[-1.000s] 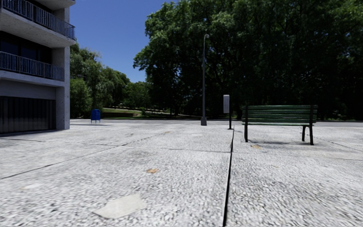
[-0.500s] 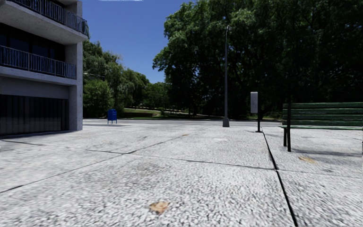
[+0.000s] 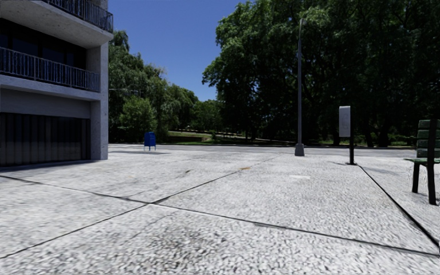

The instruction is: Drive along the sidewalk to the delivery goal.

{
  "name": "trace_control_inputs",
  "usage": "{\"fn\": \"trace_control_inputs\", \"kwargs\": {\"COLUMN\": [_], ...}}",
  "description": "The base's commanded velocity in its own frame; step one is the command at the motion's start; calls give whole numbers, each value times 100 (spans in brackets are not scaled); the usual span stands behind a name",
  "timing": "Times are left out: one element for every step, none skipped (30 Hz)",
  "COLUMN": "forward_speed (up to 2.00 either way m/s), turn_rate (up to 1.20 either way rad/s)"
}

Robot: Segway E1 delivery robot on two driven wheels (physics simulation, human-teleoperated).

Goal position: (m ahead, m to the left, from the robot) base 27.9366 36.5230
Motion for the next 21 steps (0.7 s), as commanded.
{"fn": "trace_control_inputs", "kwargs": {"forward_speed": [200,200,200,200,200,200,200,200,200,200,200,200,200,200,200,200,200,200,200,200,200], "turn_rate": [0,0,0,0,0,0,0,0,0,0,0,0,0,0,0,0,0,0,0,0,0]}}
